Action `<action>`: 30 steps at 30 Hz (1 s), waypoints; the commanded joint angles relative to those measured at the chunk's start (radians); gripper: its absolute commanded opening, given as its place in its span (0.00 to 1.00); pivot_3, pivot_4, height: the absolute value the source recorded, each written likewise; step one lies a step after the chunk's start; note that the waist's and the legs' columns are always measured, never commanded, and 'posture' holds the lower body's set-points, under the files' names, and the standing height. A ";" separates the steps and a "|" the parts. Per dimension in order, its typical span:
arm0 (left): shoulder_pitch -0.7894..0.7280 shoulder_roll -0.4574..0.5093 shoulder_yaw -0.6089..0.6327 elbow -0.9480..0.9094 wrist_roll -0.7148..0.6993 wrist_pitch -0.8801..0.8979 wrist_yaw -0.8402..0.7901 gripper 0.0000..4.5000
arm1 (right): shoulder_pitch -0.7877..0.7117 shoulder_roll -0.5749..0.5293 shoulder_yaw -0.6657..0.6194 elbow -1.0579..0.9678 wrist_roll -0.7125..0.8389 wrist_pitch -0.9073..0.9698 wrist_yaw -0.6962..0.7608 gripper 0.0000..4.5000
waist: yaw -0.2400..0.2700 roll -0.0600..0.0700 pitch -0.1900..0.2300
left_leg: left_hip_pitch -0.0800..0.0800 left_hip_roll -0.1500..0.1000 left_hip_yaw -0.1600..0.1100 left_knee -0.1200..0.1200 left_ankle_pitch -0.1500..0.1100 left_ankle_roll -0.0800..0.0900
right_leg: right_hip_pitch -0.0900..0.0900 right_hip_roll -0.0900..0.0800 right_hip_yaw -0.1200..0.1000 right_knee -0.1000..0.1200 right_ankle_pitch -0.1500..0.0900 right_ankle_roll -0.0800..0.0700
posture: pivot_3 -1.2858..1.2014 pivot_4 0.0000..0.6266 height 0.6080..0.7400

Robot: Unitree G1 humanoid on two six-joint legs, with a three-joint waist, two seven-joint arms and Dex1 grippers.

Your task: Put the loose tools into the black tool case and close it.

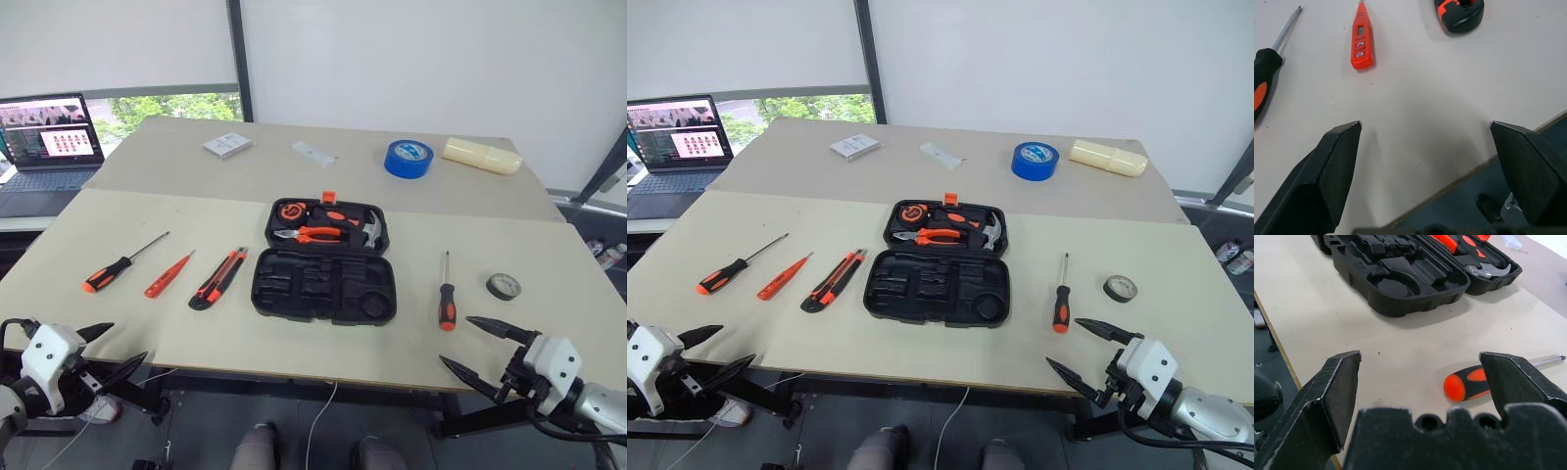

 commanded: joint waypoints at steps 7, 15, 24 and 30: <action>0.051 -0.106 0.262 -0.016 -0.234 0.236 0.170 1.00 | -0.187 0.091 0.078 -0.134 0.218 0.107 -0.003 1.00 | -0.024 -0.001 0.000 | 0.001 0.005 0.002 0.000 0.000 0.000 | -0.002 0.001 -0.001 0.001 0.002 -0.002 | 0.52 0.24 1.00; 0.053 -0.141 0.354 0.072 -0.290 0.418 0.327 1.00 | -0.232 0.157 0.126 -0.240 0.211 0.134 -0.080 1.00 | -0.008 -0.005 -0.002 | 0.001 0.004 0.002 0.000 -0.001 -0.001 | -0.001 0.001 -0.002 0.000 0.002 -0.002 | 0.52 0.24 1.00; -0.257 0.137 0.225 0.123 -0.301 0.675 0.383 1.00 | -0.245 0.130 0.147 -0.292 0.251 0.213 -0.077 1.00 | 0.012 -0.011 -0.005 | -0.002 0.009 0.003 0.000 -0.001 -0.002 | -0.002 0.000 -0.007 0.000 0.003 -0.004 | 0.52 0.24 1.00; -0.704 0.234 -0.136 0.484 -0.084 0.692 0.356 1.00 | -0.279 0.126 0.139 -0.276 0.253 0.237 -0.077 1.00 | 0.010 -0.007 -0.007 | -0.002 0.006 0.010 0.000 -0.001 -0.002 | -0.003 -0.002 -0.004 -0.006 0.009 0.000 | 0.52 0.24 1.00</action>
